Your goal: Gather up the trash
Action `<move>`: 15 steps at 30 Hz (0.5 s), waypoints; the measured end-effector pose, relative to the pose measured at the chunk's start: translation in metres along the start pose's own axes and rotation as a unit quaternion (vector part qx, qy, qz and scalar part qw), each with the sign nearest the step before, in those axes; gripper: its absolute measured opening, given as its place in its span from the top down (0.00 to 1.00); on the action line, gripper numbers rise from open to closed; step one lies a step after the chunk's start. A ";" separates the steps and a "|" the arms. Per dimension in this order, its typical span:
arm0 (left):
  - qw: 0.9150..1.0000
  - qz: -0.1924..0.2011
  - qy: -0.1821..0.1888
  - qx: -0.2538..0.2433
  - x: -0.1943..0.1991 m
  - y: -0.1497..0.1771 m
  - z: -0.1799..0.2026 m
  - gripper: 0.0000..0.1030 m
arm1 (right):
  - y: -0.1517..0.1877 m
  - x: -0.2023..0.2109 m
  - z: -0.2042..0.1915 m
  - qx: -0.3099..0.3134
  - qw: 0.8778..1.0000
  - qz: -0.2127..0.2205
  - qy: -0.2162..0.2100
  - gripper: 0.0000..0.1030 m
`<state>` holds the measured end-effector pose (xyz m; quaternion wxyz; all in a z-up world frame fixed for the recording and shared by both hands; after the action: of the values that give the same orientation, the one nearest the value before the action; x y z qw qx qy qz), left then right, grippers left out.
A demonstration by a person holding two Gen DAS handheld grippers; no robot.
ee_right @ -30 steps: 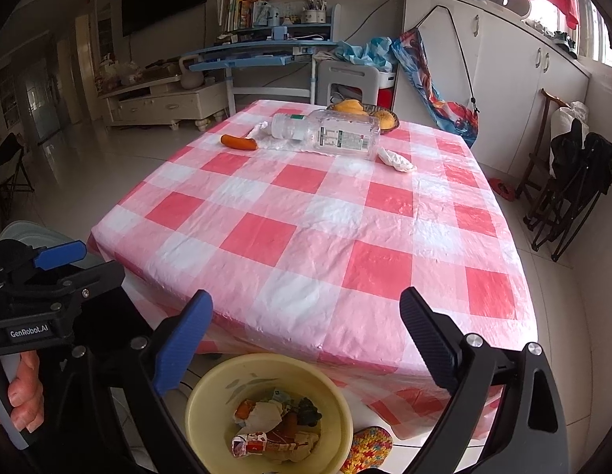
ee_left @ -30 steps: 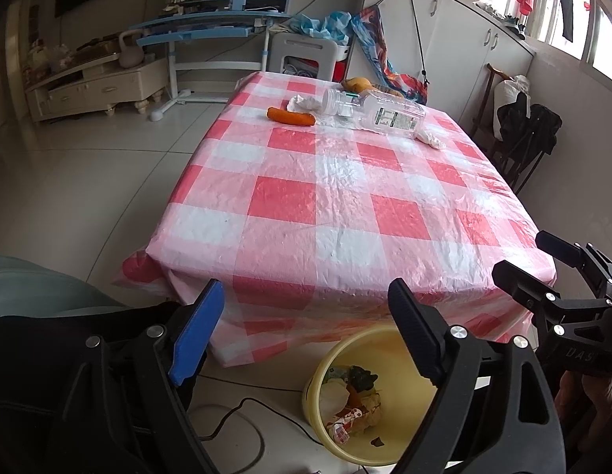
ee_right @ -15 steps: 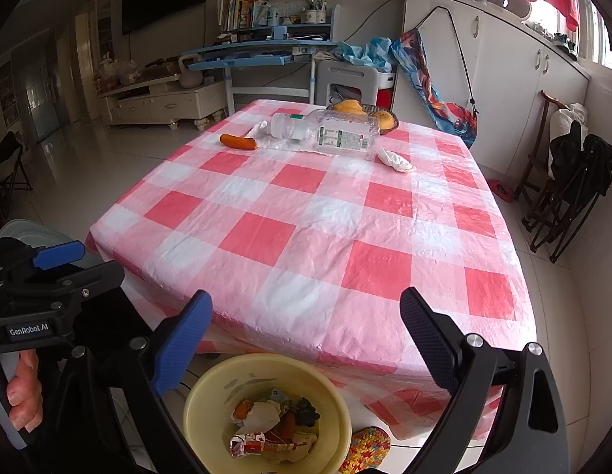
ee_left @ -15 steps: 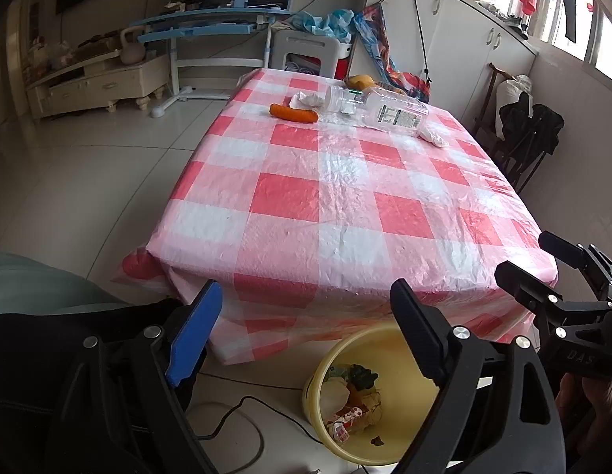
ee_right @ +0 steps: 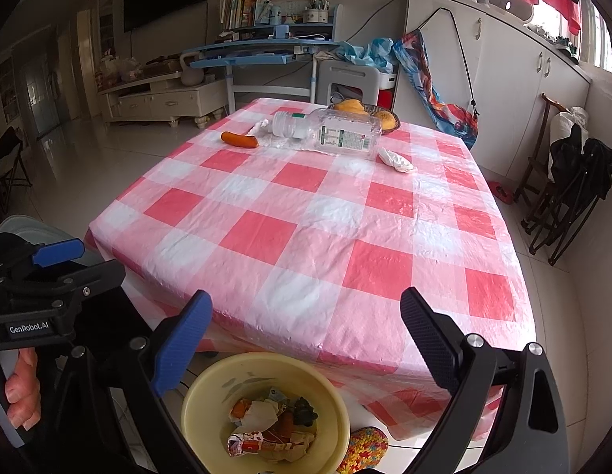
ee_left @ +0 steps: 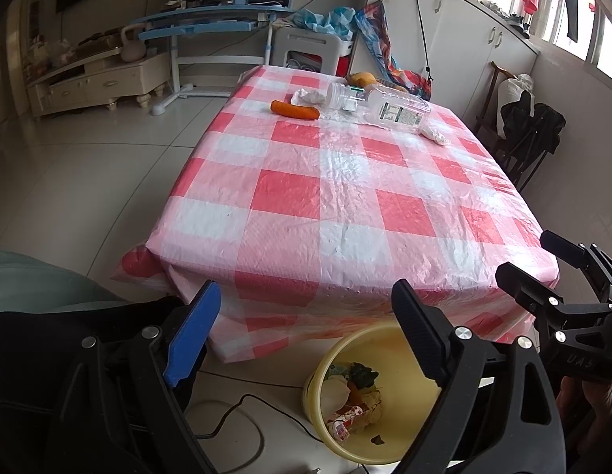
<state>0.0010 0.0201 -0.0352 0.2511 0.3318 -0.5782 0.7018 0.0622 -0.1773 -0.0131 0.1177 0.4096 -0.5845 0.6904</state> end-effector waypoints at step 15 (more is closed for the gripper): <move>1.000 -0.003 0.000 0.002 -0.002 0.001 -0.001 0.17 | 0.000 -0.001 0.000 0.001 1.000 -0.001 0.000 0.10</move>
<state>0.0013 0.0213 -0.0376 0.2521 0.3341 -0.5757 0.7025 0.0623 -0.1767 -0.0136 0.1181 0.4100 -0.5835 0.6910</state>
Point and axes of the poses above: each gripper's, at about its wrist camera, not at the fingertips, and x roughly against the way its jaws point, z to its right, y to its underside, the point moved 2 cm from there along -x, roughly the way its jaws point, and after that the axes turned 3 degrees about -y, right-handed, at the moved point
